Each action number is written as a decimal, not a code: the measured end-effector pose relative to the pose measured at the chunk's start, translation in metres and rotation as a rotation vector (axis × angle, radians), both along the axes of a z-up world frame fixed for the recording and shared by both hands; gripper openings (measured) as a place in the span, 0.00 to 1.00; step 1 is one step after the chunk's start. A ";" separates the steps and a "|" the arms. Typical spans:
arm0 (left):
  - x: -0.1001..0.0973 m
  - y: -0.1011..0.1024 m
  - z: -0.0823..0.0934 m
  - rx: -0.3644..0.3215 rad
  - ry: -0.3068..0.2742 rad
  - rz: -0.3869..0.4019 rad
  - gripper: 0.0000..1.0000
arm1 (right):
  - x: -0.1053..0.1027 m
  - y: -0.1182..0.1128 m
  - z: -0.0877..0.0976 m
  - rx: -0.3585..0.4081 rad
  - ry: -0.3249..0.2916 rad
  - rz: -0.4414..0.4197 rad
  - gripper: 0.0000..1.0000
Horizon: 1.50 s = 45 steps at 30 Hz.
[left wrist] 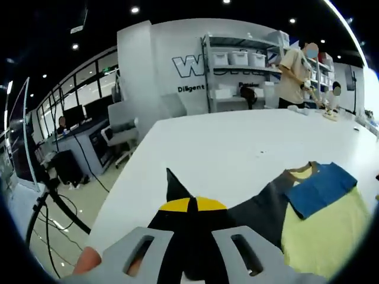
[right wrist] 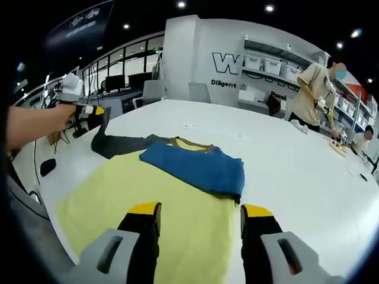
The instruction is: Fold the garment on the visible template until the final outline fits inside the template.
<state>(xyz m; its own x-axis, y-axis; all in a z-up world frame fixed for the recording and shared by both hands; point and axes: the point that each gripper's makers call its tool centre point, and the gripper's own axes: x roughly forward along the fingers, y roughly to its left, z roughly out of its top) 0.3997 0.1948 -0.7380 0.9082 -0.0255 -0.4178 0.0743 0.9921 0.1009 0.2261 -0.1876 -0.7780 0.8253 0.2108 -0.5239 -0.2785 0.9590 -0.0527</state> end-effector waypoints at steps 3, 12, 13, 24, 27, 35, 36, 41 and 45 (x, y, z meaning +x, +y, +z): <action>0.002 -0.020 -0.002 -0.009 0.001 -0.029 0.00 | 0.000 -0.001 0.000 0.006 0.001 -0.003 0.53; 0.003 -0.091 -0.003 -0.054 0.004 -0.124 0.00 | -0.001 0.000 0.001 0.016 0.001 -0.001 0.53; 0.004 -0.098 -0.001 -0.060 0.002 -0.135 0.00 | -0.001 0.000 0.001 0.017 0.001 -0.001 0.53; 0.007 -0.180 0.028 -0.076 -0.048 -0.284 0.00 | 0.000 -0.004 0.005 0.033 -0.009 -0.011 0.53; 0.006 -0.205 0.029 -0.081 -0.048 -0.325 0.00 | -0.001 -0.004 0.005 0.034 -0.007 -0.011 0.53; 0.005 -0.245 0.032 -0.085 -0.056 -0.398 0.00 | -0.001 -0.002 0.004 0.037 -0.003 -0.006 0.52; 0.005 -0.250 0.033 -0.084 -0.057 -0.407 0.00 | -0.001 -0.002 0.004 0.037 -0.003 -0.007 0.52; 0.003 -0.278 0.036 -0.069 -0.064 -0.466 0.00 | -0.002 -0.003 0.003 0.036 0.001 -0.008 0.52; -0.002 -0.296 0.029 -0.052 -0.055 -0.511 0.00 | -0.002 -0.004 0.002 0.035 0.003 -0.010 0.52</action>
